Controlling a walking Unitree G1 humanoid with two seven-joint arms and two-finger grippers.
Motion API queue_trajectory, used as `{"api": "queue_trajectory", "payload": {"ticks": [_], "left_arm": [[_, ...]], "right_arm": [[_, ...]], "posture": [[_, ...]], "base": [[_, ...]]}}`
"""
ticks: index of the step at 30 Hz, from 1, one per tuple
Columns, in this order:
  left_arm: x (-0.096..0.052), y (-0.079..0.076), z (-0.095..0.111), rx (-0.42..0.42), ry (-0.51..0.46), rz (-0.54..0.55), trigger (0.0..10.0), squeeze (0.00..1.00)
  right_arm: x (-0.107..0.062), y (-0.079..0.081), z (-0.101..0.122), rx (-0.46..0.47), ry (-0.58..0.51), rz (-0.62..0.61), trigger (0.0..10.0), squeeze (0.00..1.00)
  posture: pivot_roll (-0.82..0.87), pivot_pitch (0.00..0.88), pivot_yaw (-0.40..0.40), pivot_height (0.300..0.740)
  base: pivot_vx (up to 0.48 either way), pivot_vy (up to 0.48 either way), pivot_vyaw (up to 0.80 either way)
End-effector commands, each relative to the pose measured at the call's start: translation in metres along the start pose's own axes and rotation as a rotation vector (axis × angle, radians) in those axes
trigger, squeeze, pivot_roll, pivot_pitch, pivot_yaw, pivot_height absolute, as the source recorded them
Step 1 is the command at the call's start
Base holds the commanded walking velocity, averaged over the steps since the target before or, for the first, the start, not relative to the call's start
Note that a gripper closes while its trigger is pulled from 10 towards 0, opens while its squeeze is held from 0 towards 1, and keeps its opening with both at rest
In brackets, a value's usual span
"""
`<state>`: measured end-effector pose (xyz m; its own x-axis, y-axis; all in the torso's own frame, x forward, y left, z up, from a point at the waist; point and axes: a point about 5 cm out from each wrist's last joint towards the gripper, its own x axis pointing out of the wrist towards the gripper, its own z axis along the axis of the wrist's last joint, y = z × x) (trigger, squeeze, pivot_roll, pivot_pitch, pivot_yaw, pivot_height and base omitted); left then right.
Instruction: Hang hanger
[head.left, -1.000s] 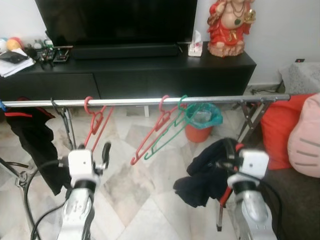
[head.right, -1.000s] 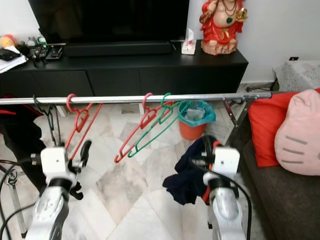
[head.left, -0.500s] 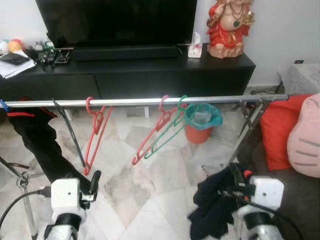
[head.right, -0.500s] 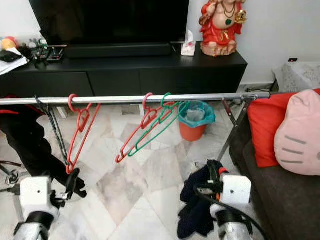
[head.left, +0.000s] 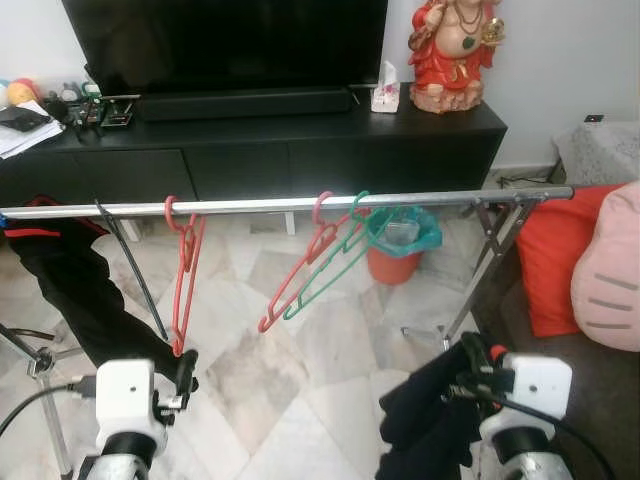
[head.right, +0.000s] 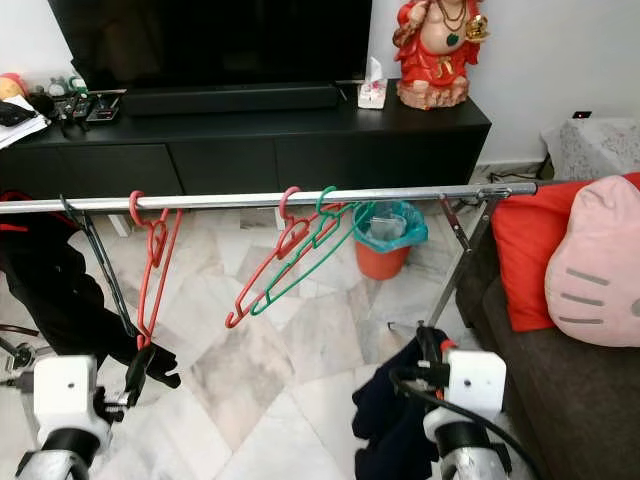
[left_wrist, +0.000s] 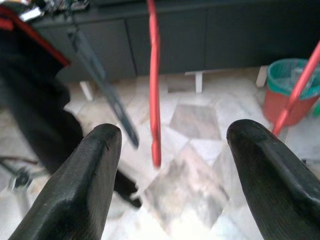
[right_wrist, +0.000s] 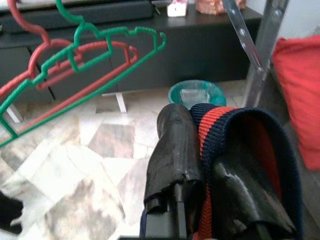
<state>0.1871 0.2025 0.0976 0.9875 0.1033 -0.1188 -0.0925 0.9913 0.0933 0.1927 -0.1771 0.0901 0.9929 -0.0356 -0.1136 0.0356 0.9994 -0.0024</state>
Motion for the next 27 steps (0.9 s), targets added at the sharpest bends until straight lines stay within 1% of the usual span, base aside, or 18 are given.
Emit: {"api": "queue_trajectory", "payload": {"ticks": [1,3,6,9,10,11,12,13,16,17,20,21,27], "left_arm": [[0.006,0.001,-0.004,0.006,0.014,0.008,10.0,0.0],[0.017,-0.001,-0.003,0.0,-0.005,0.007,10.0,0.0],[0.041,-0.006,0.002,-0.012,-0.043,0.007,10.0,0.0],[0.055,-0.009,0.008,-0.017,-0.08,-0.002,10.0,0.0],[0.068,-0.012,0.011,-0.023,-0.101,-0.01,10.0,0.0],[0.076,-0.013,0.012,-0.027,-0.103,-0.012,10.0,0.0],[0.076,-0.013,0.012,-0.027,-0.103,-0.012,10.0,0.0],[0.089,-0.016,0.013,-0.027,-0.107,-0.02,10.0,0.0],[0.105,-0.022,0.015,-0.028,-0.124,-0.031,10.0,0.0],[0.105,-0.022,0.015,-0.028,-0.124,-0.031,10.0,0.0],[0.115,-0.027,0.018,-0.032,-0.132,-0.042,10.0,0.0],[0.119,-0.031,0.019,-0.032,-0.141,-0.057,10.0,0.0],[0.129,-0.035,0.021,-0.039,-0.166,-0.068,10.0,0.0]], "right_arm": [[0.007,-0.002,0.002,-0.003,-0.023,-0.008,10.0,0.0],[0.019,-0.001,0.005,-0.001,-0.047,-0.007,10.0,0.0],[0.044,-0.001,0.013,-0.001,-0.091,-0.007,10.0,0.0],[0.057,-0.002,0.022,-0.002,-0.134,-0.011,10.0,0.0],[0.07,-0.002,0.027,-0.003,-0.159,-0.009,10.0,0.0],[0.078,-0.001,0.028,-0.004,-0.161,-0.006,10.0,0.0],[0.078,-0.001,0.028,-0.004,-0.161,-0.006,10.0,0.0],[0.09,0.0,0.031,0.002,-0.169,-0.004,10.0,0.0],[0.106,0.0,0.036,0.001,-0.195,0.0,10.0,0.0],[0.106,0.0,0.036,0.001,-0.195,0.0,10.0,0.0],[0.116,-0.001,0.04,0.008,-0.206,-0.016,10.0,0.0],[0.12,-0.001,0.041,0.01,-0.215,-0.016,10.0,0.0],[0.13,0.003,0.043,0.02,-0.241,-0.016,10.0,0.0]], "posture": [[-0.05,0.0,0.033,0.74],[-0.06,0.0,0.032,0.74],[-0.06,0.0,0.03,0.74],[-0.07,0.0,0.027,0.74],[-0.07,0.0,0.025,0.74],[-0.08,0.0,0.026,0.74],[-0.08,0.0,0.026,0.74],[-0.08,0.0,0.031,0.74],[-0.09,0.0,0.036,0.74],[-0.09,0.0,0.036,0.74],[-0.09,0.0,0.049,0.74],[-0.09,0.0,0.052,0.74],[-0.08,0.0,0.057,0.74]], "base": [[0.0,0.0,0.0],[0.0,0.0,0.0],[0.0,0.0,0.0],[0.0,0.0,0.0],[0.0,0.0,0.0],[0.0,0.0,0.0],[0.0,0.0,0.0],[0.0,0.0,0.0],[0.0,0.0,0.0],[0.0,0.0,0.0],[0.0,0.0,0.0],[0.0,0.0,0.0],[0.0,0.0,0.0]]}}
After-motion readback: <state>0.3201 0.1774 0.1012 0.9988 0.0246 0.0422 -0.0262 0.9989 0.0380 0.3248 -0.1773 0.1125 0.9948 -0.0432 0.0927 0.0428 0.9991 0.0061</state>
